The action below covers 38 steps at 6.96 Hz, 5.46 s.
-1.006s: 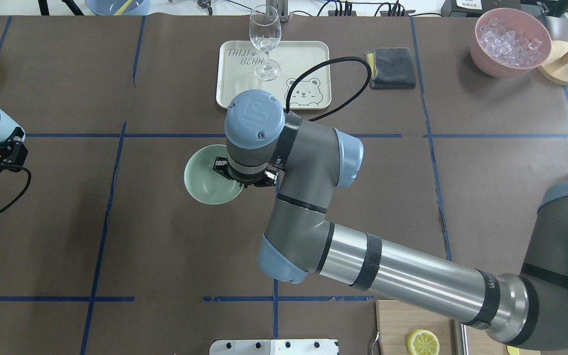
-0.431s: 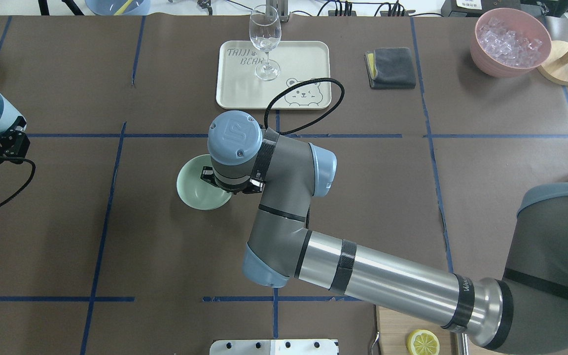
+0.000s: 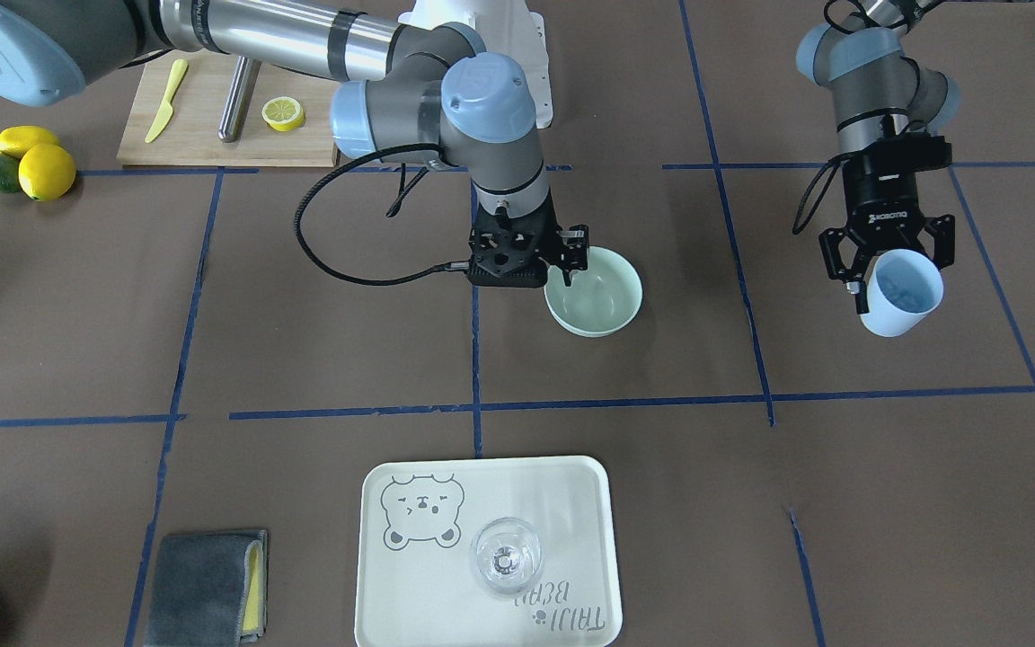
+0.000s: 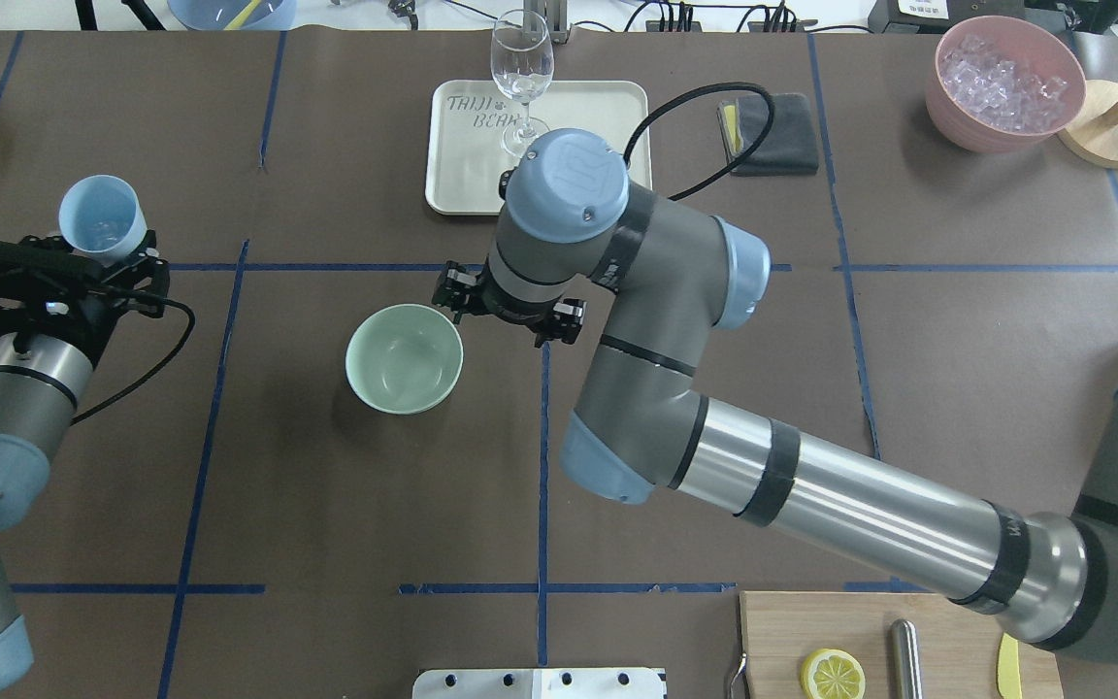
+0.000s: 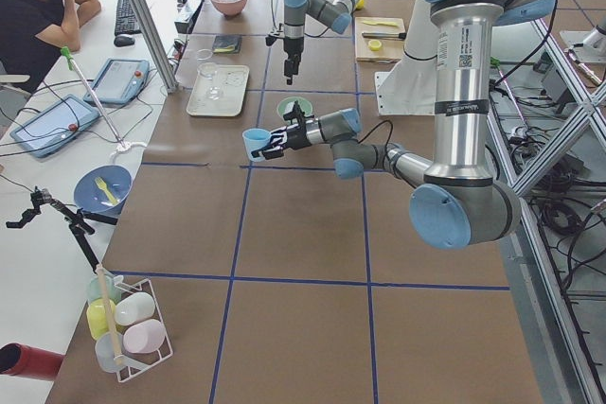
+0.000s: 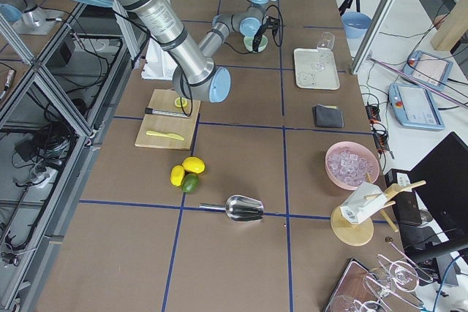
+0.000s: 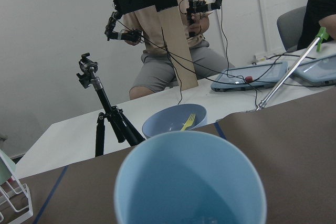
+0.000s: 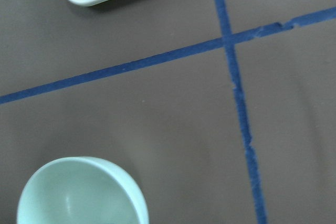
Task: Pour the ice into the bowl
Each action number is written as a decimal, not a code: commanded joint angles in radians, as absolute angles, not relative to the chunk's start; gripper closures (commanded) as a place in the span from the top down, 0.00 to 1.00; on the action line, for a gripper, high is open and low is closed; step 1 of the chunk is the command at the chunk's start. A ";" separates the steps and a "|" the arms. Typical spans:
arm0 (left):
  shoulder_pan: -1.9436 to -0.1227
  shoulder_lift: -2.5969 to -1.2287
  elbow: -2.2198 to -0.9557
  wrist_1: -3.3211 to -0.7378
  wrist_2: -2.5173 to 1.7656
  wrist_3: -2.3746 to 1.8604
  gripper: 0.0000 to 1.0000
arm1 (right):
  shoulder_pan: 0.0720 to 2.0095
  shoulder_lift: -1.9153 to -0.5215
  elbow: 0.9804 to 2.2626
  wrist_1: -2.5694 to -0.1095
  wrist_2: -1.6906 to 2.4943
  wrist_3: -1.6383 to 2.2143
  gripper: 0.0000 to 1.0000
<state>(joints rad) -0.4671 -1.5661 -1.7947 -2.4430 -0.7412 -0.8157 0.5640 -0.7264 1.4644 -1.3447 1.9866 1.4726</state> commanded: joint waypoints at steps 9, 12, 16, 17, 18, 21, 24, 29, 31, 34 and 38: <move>-0.215 -1.747 -1.806 -2.051 -0.344 0.005 0.00 | 0.676 -0.942 1.606 -1.330 2.075 1.302 1.00; -0.210 -1.773 -1.801 -2.051 -0.342 0.226 0.00 | 0.676 -0.956 1.612 -1.328 2.075 1.302 1.00; -0.209 -1.795 -1.787 -2.049 -0.290 0.507 0.00 | 0.676 -0.957 1.614 -1.328 2.075 1.308 1.00; -0.207 -1.799 -1.787 -2.049 -0.287 0.529 0.00 | 0.676 -0.957 1.614 -1.328 2.075 1.312 1.00; -0.207 -1.801 -1.787 -2.049 -0.285 0.576 0.00 | 0.676 -0.957 1.620 -1.328 2.074 1.316 1.00; -0.193 -1.822 -1.789 -2.049 -0.285 0.672 0.00 | 0.676 -0.959 1.620 -1.328 2.075 1.316 1.00; -0.184 -1.824 -1.781 -2.049 -0.285 0.675 0.00 | 0.675 -0.959 1.618 -1.328 2.074 1.316 1.00; -0.184 -1.829 -1.895 -2.066 -0.316 0.667 0.00 | 0.670 -0.956 1.620 -1.328 2.072 1.319 1.00; -0.189 -1.827 -1.936 -2.117 -0.458 0.565 0.00 | 0.667 -0.951 1.620 -1.328 2.069 1.321 1.00; -0.195 -1.821 -1.968 -2.117 -0.613 -0.006 0.00 | 0.663 -0.951 1.620 -1.328 2.066 1.321 1.00; -0.221 -1.778 -2.011 -2.117 -0.754 -0.491 0.00 | 0.663 -0.946 1.620 -1.330 2.066 1.322 1.00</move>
<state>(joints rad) -0.2103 -1.8021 -1.9977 -2.1169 -0.7113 -0.3271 0.6628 -0.9482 1.6207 -1.3299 2.0663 1.3222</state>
